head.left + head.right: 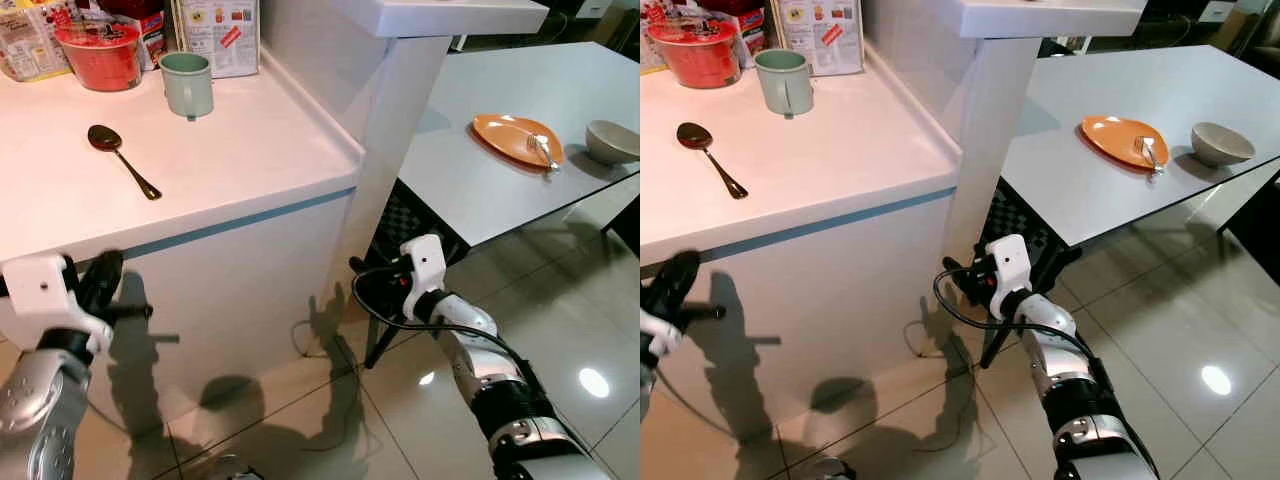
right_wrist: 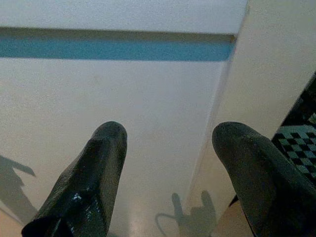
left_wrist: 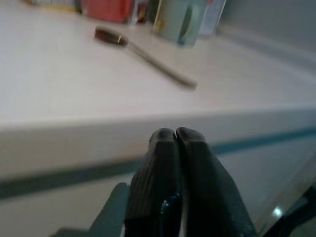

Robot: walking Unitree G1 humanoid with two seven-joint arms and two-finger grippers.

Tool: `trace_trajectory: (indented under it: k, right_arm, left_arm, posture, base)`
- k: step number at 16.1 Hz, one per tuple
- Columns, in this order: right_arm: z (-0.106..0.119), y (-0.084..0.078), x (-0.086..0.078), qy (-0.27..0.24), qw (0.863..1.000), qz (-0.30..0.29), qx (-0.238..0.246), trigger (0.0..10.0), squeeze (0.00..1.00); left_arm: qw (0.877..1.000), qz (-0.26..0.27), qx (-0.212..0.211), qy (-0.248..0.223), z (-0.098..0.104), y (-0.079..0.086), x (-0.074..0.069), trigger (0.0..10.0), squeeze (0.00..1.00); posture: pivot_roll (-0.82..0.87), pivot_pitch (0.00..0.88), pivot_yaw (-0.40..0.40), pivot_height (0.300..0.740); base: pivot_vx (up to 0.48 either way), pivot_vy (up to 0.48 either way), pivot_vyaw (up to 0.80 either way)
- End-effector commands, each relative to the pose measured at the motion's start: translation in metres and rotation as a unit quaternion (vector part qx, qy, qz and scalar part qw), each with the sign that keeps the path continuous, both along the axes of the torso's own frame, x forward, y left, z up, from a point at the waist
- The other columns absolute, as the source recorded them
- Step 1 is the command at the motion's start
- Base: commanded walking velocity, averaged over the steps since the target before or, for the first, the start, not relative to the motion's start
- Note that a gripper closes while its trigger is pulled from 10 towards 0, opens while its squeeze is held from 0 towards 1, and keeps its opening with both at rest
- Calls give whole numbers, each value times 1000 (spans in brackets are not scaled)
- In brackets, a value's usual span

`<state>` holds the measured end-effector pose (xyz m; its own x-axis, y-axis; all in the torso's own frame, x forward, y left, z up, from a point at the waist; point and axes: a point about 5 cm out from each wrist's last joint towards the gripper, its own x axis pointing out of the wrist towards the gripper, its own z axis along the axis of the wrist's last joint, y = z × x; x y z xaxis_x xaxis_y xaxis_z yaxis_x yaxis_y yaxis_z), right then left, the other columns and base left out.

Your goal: Setting the table

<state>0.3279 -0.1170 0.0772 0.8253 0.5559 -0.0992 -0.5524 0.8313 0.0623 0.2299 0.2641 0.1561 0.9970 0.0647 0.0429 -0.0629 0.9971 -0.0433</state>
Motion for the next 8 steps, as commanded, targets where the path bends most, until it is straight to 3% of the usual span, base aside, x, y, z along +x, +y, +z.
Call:
trace_trajectory:
  k: [1,8]
  right_arm:
    - [4,-1,3,-8,1000,-5,-4,10000,0]
    - [-1,2,-1,-6,1000,-5,-3,10000,0]
  left_arm:
    - [1000,-8,5,-20,12,-5,3,10000,1000]
    - [999,-40,-2,-34,19,-18,11,10000,1000]
  posture:
    - [323,59,-137,740]
    - [308,59,-127,740]
  base:
    - [0,0,0]
    - [0,0,0]
